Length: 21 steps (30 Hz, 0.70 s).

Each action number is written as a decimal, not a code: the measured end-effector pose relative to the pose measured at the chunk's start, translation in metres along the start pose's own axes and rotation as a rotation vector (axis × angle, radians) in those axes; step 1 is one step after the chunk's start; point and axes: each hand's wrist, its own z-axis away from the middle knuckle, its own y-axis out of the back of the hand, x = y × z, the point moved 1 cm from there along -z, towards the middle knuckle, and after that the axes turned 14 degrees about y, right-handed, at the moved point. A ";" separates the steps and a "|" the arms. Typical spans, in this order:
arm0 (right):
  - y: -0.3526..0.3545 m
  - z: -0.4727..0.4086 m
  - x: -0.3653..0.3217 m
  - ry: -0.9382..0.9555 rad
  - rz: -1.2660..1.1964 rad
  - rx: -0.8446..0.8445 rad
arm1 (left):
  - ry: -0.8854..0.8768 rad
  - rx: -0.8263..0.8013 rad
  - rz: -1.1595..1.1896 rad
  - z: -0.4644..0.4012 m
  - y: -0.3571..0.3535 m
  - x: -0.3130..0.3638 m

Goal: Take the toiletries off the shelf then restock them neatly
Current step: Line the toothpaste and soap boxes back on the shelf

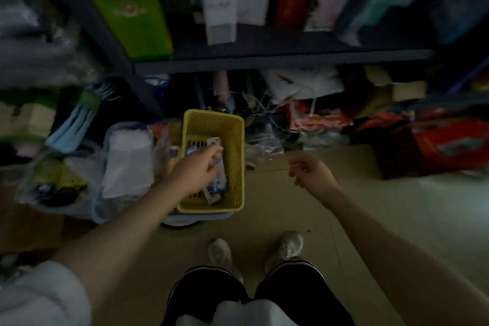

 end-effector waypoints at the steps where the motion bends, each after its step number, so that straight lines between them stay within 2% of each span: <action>1: 0.017 0.013 0.011 -0.027 -0.012 0.054 | -0.046 -0.028 -0.035 -0.004 0.000 0.023; 7: 0.119 0.102 0.090 -0.224 -0.030 0.357 | -0.430 -0.042 -0.194 -0.010 -0.028 0.187; 12: 0.199 0.178 0.163 -0.371 -0.024 0.493 | -0.690 -0.052 -0.209 0.009 -0.079 0.323; 16: 0.266 0.220 0.205 -0.408 -0.013 0.560 | -0.774 -0.064 -0.199 0.018 -0.128 0.411; 21: 0.354 0.233 0.239 -0.363 -0.063 0.693 | -0.780 -0.079 -0.318 -0.004 -0.178 0.492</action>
